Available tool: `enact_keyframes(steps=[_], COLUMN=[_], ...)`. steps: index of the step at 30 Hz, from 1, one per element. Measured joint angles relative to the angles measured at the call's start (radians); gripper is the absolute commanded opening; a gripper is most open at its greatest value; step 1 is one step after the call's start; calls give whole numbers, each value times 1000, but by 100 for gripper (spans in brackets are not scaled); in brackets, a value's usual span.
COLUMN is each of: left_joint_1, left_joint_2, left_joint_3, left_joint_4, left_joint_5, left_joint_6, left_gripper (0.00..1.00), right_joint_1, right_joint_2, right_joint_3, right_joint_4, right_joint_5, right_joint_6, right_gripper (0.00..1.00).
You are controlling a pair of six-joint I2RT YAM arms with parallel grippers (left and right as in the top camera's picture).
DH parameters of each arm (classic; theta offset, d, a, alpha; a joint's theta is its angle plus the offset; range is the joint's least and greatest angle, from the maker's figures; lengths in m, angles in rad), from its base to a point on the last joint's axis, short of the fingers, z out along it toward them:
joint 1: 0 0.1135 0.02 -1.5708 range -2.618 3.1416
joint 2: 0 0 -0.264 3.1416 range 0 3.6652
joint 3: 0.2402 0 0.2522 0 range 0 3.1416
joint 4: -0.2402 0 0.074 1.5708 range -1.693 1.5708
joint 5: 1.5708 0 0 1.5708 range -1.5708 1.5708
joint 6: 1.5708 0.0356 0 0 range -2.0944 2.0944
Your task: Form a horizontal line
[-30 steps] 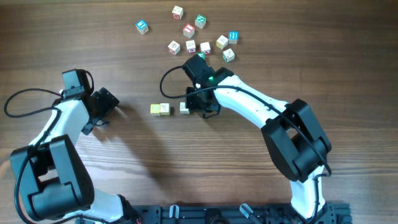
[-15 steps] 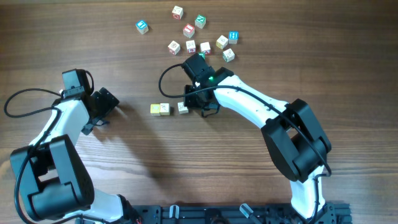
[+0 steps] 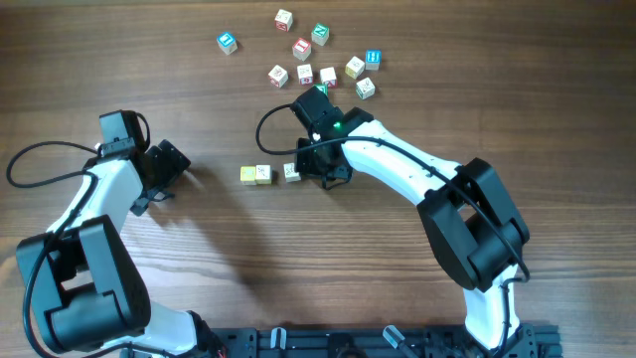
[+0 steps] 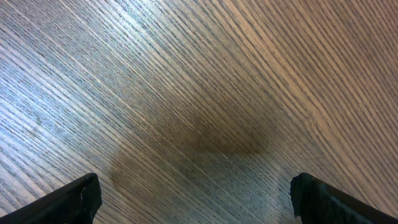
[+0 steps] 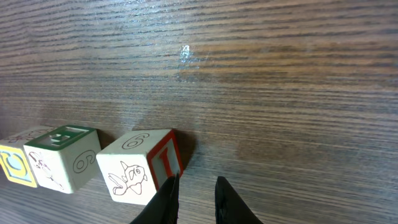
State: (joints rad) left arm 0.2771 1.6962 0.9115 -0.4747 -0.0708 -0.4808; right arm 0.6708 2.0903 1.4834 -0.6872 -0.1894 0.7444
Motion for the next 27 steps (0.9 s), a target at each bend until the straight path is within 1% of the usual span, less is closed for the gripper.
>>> enact_keyframes(steps=[7, 17, 27], left_joint_1=[0, 0, 0], left_joint_2=[0, 0, 0], left_joint_3=[0, 0, 0], left_joint_4=[0, 0, 0], left_joint_5=[0, 0, 0], left_joint_6=[0, 0, 0], left_gripper=[100, 100, 100], right_joint_1=[0, 0, 0], right_joint_2=[0, 0, 0], right_joint_3=[0, 0, 0], right_joint_4=[28, 23, 26], right_joint_5=[-6, -11, 41], right_joint_6=[12, 15, 15], right_gripper=[18, 18, 18])
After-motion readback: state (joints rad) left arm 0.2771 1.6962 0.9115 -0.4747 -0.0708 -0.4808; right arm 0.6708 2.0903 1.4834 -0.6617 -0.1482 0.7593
